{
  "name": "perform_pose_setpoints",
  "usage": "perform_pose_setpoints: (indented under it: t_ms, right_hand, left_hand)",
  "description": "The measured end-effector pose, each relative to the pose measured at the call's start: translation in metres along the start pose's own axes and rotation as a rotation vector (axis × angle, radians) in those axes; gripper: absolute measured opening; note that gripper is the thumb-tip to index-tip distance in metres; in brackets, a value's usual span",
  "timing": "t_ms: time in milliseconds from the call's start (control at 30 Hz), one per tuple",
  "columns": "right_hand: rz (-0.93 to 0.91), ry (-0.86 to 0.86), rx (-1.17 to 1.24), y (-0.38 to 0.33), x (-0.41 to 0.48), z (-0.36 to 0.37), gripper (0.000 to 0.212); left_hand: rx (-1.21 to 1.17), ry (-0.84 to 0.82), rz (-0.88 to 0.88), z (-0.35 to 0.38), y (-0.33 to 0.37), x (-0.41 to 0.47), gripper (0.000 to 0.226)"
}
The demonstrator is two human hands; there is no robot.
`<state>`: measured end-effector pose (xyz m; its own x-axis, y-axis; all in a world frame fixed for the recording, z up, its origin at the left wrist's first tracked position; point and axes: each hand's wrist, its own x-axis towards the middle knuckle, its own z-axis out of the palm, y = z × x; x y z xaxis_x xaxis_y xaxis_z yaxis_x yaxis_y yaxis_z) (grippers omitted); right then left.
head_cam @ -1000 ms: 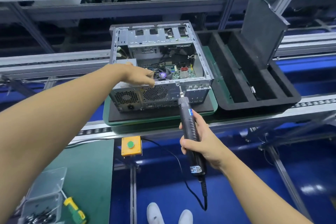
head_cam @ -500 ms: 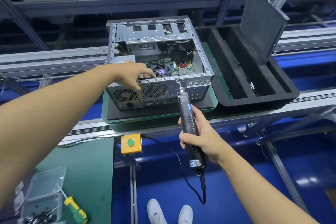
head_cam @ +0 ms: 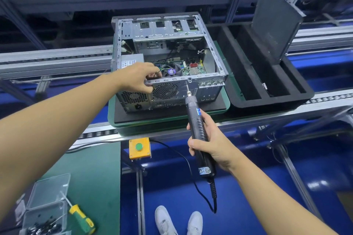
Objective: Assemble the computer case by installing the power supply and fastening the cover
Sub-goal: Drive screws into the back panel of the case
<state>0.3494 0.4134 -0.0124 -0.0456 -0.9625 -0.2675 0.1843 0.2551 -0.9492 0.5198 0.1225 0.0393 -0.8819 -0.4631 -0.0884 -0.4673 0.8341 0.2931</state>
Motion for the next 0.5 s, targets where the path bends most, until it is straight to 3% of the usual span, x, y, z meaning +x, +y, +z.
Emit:
perform_pose_setpoints:
  t_ms: [200,500]
  right_hand:
    - [-0.004,-0.003,0.015,-0.001,0.003,0.001,0.089]
    - [-0.008,-0.042,0.017,-0.001,0.013,0.009,0.087]
  left_hand:
    - [0.159,0.093,-0.027,0.004,-0.011,-0.005,0.039]
    - [0.13,0.103,-0.12,0.006,0.003,-0.01,0.036]
